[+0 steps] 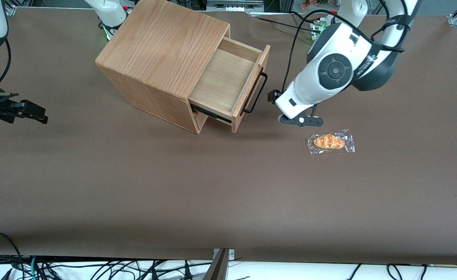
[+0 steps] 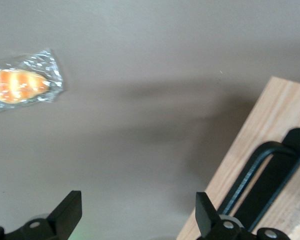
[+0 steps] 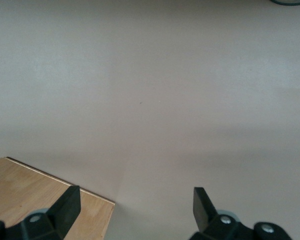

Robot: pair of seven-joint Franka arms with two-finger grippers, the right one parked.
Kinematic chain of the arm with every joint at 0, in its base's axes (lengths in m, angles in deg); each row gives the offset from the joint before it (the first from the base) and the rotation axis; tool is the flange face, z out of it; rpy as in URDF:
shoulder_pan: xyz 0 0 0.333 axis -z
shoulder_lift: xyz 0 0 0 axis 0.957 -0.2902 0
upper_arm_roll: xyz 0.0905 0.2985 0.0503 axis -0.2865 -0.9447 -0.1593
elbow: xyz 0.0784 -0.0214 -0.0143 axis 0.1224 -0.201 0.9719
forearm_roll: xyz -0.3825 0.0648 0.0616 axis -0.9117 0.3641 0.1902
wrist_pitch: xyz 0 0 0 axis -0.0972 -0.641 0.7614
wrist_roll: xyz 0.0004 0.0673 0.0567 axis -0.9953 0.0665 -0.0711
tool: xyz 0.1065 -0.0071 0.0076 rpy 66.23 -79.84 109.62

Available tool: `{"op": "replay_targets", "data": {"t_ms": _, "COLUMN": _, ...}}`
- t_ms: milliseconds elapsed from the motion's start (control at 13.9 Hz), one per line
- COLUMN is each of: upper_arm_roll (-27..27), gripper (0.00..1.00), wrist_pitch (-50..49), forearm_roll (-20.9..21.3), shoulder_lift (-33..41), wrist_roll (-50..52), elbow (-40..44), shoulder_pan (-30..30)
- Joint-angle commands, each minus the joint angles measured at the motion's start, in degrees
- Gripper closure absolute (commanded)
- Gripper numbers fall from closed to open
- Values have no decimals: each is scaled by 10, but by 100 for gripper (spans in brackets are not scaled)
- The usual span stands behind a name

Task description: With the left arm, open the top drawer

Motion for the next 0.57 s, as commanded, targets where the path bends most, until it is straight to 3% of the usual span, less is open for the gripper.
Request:
{"op": "replay_targets", "data": {"t_ms": 0, "upper_arm_roll": 4, "gripper": 0, "wrist_pitch": -16, "forearm_roll": 12, "shoulder_lift": 30, "wrist_roll": -12, "elbow": -9, "shoulder_pan": -29}}
{"op": "replay_targets", "data": {"t_ms": 502, "upper_arm_roll": -2, "gripper": 0, "wrist_pitch": -68, "forearm_roll": 15, "shoulder_lift": 38, "wrist_roll": -12, "elbow": 33, "shoulder_pan": -72}}
